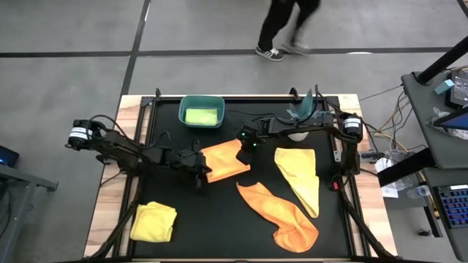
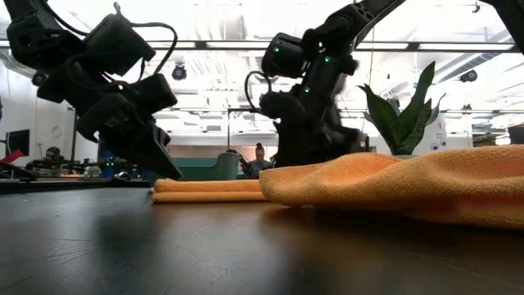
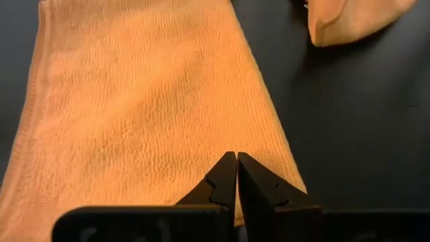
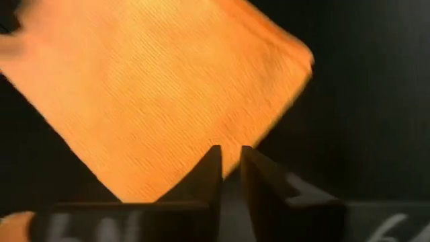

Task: Fold microfiber towels
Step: Fold the top orange microfiber cloth

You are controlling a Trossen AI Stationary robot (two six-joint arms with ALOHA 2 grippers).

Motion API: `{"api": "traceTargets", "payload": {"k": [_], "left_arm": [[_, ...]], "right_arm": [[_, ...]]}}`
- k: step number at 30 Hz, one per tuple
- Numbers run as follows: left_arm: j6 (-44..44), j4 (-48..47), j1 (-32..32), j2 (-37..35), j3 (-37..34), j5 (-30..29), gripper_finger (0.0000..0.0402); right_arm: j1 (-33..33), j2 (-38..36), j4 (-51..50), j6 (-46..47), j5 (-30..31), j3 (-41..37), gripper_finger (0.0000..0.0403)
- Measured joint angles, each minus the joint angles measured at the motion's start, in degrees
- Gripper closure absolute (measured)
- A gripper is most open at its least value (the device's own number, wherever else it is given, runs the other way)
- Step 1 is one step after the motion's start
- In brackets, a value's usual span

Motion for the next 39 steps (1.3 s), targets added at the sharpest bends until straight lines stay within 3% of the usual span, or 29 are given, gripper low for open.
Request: {"api": "traceTargets", "payload": {"k": [11,18,30,39], "left_arm": [[1.12,-0.38,0.00,1.68,-1.67,-0.02,0.0402],[1.12,-0.40,0.00,2.04,-1.69,-0.02,0.0402],[1.10,-0.47,0.00,2.04,-1.69,-0.06,0.0402],[1.07,-0.49,0.00,2.04,-1.69,-0.07,0.0402]], "right_arm": [[-0.02,0.02,2.46,7.60,-0.04,-1.30,0.0200],[-0.02,0.04,9.72,10.87,-0.05,-4.70,0.0142],[-0.31,0.11,22.60,16.91,-0.17,-12.72,0.0129],[-0.13,0.12,37.72,19.73,-5.83,-18.34,0.0141]]}}
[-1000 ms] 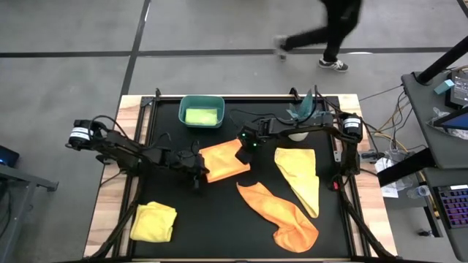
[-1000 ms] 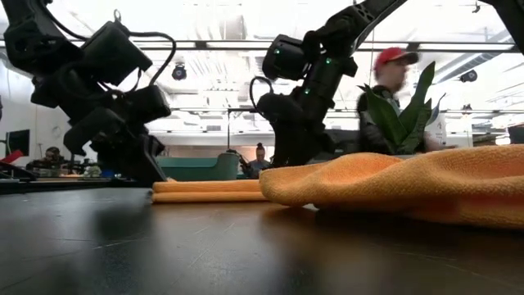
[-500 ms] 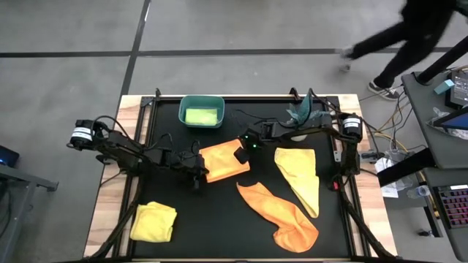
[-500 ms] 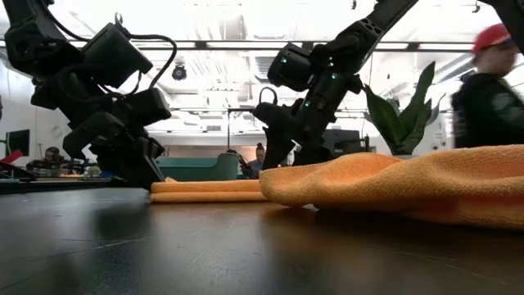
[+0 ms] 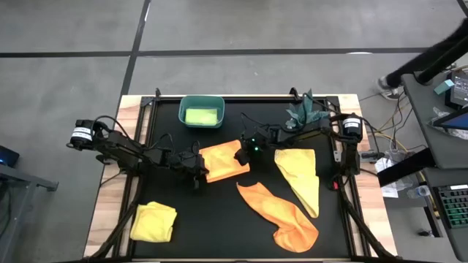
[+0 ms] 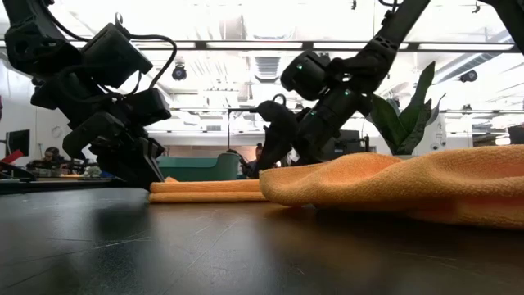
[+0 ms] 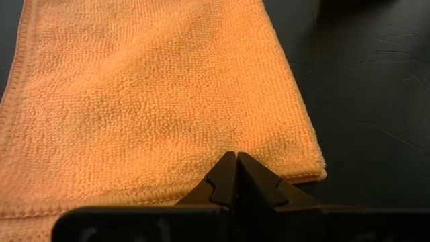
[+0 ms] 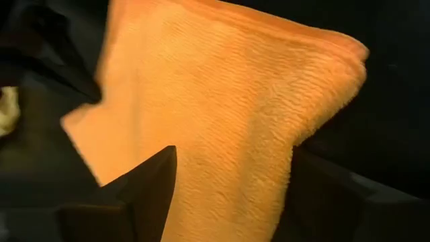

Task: Fold microfiber towels
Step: Fold the top orange microfiber cloth

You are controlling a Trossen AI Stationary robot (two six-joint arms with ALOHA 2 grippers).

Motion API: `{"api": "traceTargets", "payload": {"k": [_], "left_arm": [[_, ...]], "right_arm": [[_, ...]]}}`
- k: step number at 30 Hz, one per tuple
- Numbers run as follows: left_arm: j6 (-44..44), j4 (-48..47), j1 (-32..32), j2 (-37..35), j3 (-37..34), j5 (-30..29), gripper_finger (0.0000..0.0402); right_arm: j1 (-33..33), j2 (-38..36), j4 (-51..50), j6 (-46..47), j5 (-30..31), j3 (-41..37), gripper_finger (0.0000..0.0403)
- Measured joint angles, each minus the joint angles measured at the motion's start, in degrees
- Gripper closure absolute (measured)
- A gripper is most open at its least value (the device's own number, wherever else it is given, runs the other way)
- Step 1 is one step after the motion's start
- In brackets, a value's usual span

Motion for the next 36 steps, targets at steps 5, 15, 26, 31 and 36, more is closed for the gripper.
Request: {"api": "traceTargets", "payload": {"k": [5,15,26,31,36], "left_arm": [[0.00,0.02,0.01,0.00,0.00,-0.02,0.0402],[0.00,-0.21,-0.02,-1.04,0.16,-0.02,0.0402],[-0.03,-13.07,-0.07,-11.39,-0.36,-0.82,0.0402],[-1.52,-10.51,-0.07,-9.60,-1.95,-3.90,0.0402],[-1.62,1.21,-0.07,-4.36,-3.69,-4.17,0.0402]], "right_arm": [[0.00,0.66,2.34,0.49,-0.22,-0.77,0.0159],[0.00,0.35,3.11,0.34,-0.20,-0.30,0.0304],[-0.37,-1.87,-8.82,-3.46,2.68,2.98,0.0391],[-0.22,-2.14,-21.04,-6.00,7.99,9.54,0.0391],[1.01,-2.03,-27.33,-7.13,12.26,14.78,0.0392]]}}
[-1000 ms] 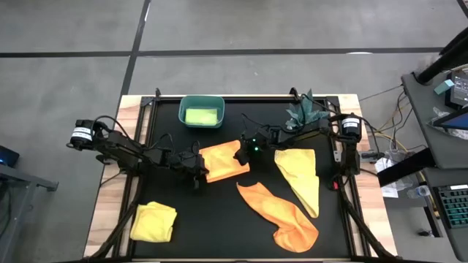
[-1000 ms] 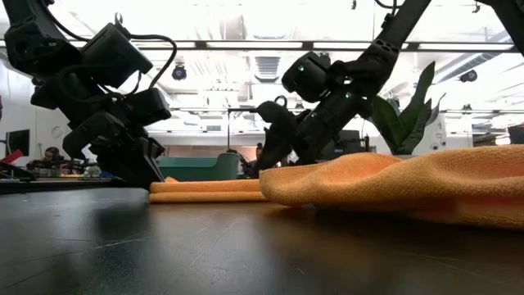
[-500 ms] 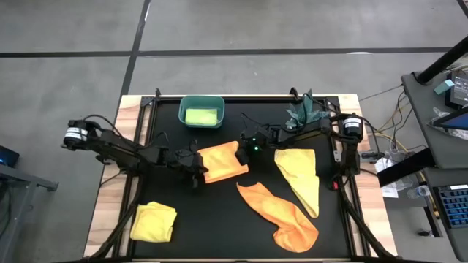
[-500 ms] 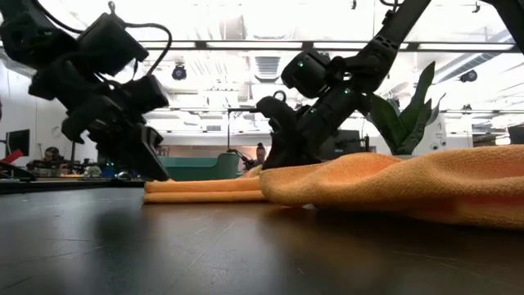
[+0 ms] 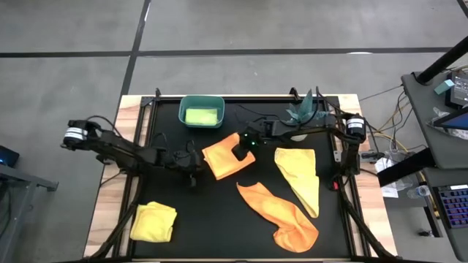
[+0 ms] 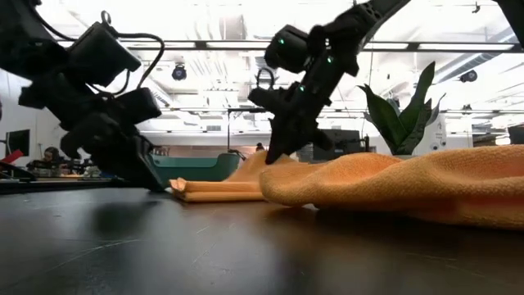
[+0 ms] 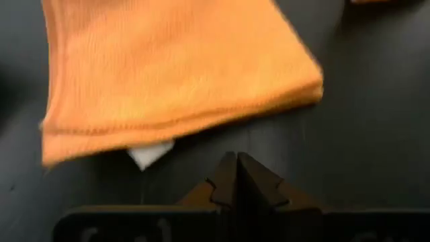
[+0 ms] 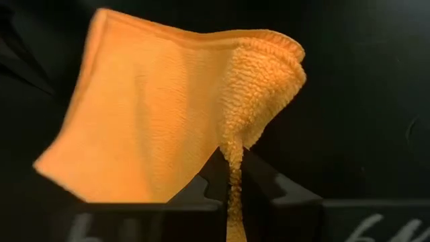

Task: Fold microfiber towels
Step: Fold the top orange microfiber cloth

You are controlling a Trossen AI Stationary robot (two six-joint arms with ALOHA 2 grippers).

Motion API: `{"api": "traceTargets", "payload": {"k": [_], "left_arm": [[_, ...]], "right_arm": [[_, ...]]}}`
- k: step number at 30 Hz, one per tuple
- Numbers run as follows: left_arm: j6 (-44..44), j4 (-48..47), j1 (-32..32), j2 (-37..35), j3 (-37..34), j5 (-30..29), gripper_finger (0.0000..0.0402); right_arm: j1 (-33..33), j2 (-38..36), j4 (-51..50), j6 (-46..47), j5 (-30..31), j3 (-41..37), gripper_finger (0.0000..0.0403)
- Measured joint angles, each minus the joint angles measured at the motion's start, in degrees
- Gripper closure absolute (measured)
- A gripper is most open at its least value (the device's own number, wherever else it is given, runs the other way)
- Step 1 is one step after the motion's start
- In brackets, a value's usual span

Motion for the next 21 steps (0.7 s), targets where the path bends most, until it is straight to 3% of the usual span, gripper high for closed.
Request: {"api": "traceTargets", "payload": {"k": [11,21], "left_arm": [[-0.71,14.89,-0.02,13.52,1.46,-0.22,0.0402],[-0.80,17.46,0.00,14.08,1.16,0.44,0.0402]], "right_arm": [[2.67,0.02,-1.35,0.62,3.75,4.82,0.0392],[4.03,0.08,2.55,1.67,4.25,4.82,0.0392]]}}
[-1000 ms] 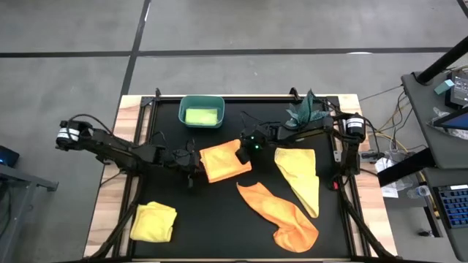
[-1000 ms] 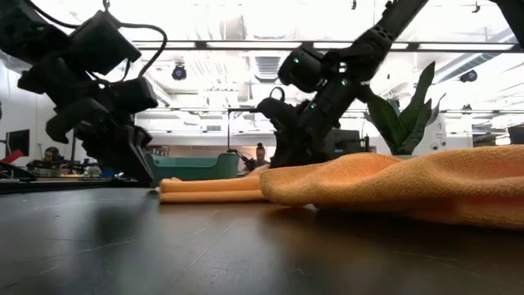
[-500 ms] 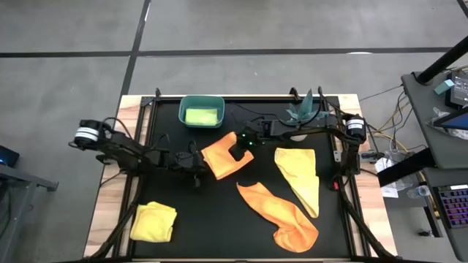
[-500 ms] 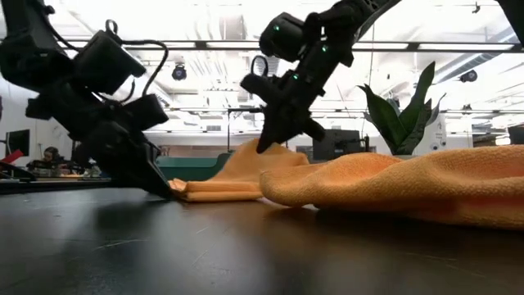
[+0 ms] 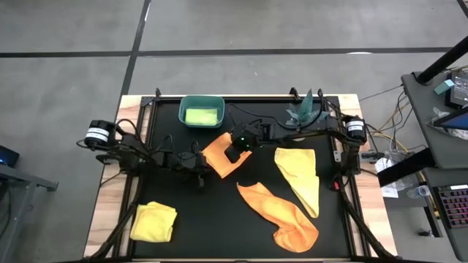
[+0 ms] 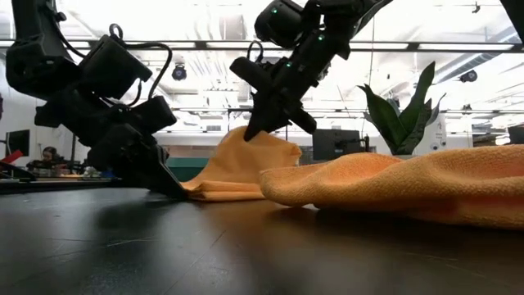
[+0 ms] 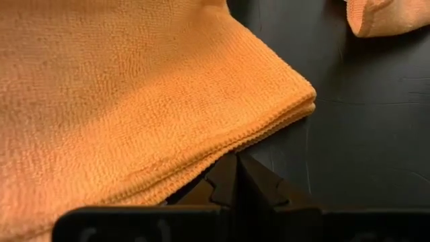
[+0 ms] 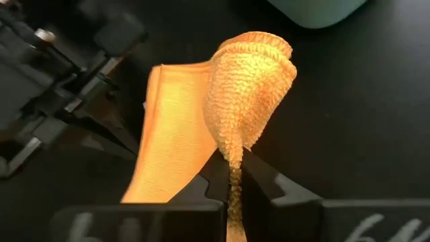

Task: Fold microfiber towels
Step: Fold the top orange microfiber cloth

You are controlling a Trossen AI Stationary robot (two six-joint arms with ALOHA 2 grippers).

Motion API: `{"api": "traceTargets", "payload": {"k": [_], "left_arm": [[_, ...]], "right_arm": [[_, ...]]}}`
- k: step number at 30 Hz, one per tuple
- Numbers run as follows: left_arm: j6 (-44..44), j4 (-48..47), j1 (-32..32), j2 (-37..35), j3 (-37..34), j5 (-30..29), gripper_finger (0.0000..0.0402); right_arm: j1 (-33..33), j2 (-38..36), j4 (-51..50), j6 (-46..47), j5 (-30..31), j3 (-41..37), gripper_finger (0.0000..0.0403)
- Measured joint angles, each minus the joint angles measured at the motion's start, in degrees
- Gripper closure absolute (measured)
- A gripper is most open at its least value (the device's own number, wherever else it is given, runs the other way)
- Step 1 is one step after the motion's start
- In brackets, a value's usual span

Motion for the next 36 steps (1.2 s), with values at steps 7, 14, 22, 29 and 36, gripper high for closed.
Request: {"api": "traceTargets", "payload": {"k": [7,14,22,29,36], "left_arm": [[-0.01,-0.02,0.00,0.00,0.00,0.06,0.0402],[0.93,-0.04,0.00,0.00,-0.02,0.09,0.0402],[0.98,0.24,0.00,0.00,-0.06,0.11,0.0402],[1.42,0.73,0.00,0.02,-0.13,0.11,0.0402],[1.38,0.95,0.00,0.04,0.00,0.13,0.0402]], "right_arm": [[0.25,4.02,2.79,-0.13,-0.04,1.66,0.0392],[1.13,8.74,2.82,-1.27,-0.13,6.32,0.0392],[2.73,13.53,2.38,-3.60,-0.22,11.63,0.0392],[3.63,15.78,2.57,-4.68,-0.22,13.50,0.0386],[3.86,17.85,3.31,-4.68,-0.31,14.71,0.0318]]}}
